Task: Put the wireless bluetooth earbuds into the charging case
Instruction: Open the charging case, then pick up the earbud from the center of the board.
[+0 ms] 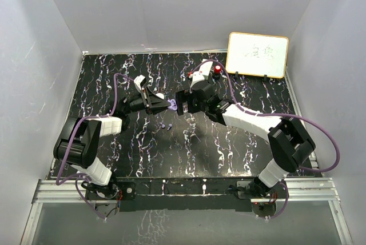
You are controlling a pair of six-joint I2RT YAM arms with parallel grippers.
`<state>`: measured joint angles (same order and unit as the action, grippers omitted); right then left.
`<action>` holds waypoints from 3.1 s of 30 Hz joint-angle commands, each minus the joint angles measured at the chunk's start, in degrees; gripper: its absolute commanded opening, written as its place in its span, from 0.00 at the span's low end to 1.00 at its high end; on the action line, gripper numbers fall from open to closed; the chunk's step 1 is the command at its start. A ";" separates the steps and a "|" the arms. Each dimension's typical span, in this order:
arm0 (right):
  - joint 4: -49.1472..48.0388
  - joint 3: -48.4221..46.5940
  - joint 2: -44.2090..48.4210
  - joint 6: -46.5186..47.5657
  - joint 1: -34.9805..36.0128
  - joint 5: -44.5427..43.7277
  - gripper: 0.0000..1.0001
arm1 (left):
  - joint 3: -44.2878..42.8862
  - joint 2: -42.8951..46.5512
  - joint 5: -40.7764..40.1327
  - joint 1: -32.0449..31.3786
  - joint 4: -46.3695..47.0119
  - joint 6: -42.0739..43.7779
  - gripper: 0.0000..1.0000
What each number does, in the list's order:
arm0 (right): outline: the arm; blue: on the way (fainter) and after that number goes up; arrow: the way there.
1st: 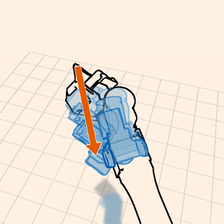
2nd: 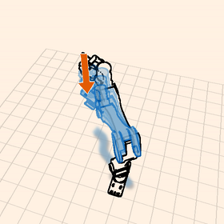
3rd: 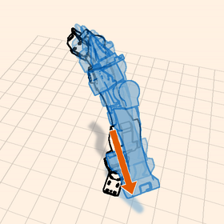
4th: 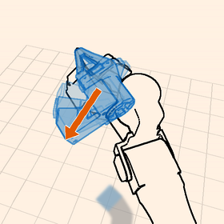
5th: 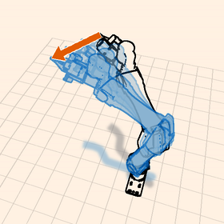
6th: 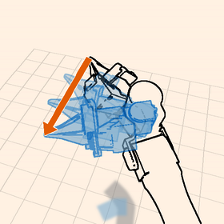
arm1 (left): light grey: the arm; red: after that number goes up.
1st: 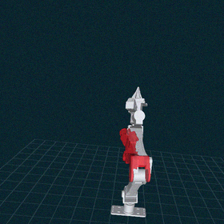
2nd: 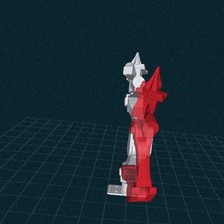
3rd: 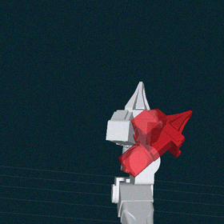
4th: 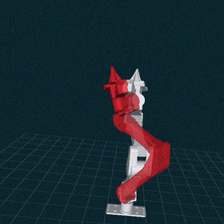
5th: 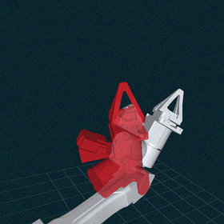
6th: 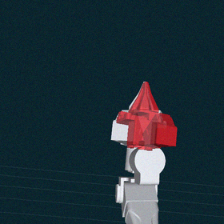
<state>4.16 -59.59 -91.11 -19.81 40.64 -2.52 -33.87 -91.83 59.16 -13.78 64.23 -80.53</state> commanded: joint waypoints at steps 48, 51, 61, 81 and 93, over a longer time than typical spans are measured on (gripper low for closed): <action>14.00 -14.59 -20.13 -4.11 12.91 -14.62 0.87 | 11.82 12.22 13.53 20.44 -2.14 4.72 0.00; 14.62 -15.48 -21.16 -4.02 13.50 -15.97 0.87 | 11.81 12.10 13.66 20.54 -2.07 4.69 0.00; 17.33 -16.60 -23.14 -4.08 14.20 -21.09 0.87 | 11.50 11.72 13.85 20.80 -2.41 5.00 0.00; 18.91 -11.60 -19.22 -3.61 13.47 -23.08 0.87 | 10.77 12.78 13.45 20.81 -4.96 5.90 0.00; 15.08 -9.25 -14.97 0.33 13.06 -18.92 0.86 | 11.06 13.05 13.10 20.81 -5.08 6.13 0.00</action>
<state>20.38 -70.37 -109.54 -22.57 53.89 -23.51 -22.39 -80.95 71.33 6.66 58.63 -74.98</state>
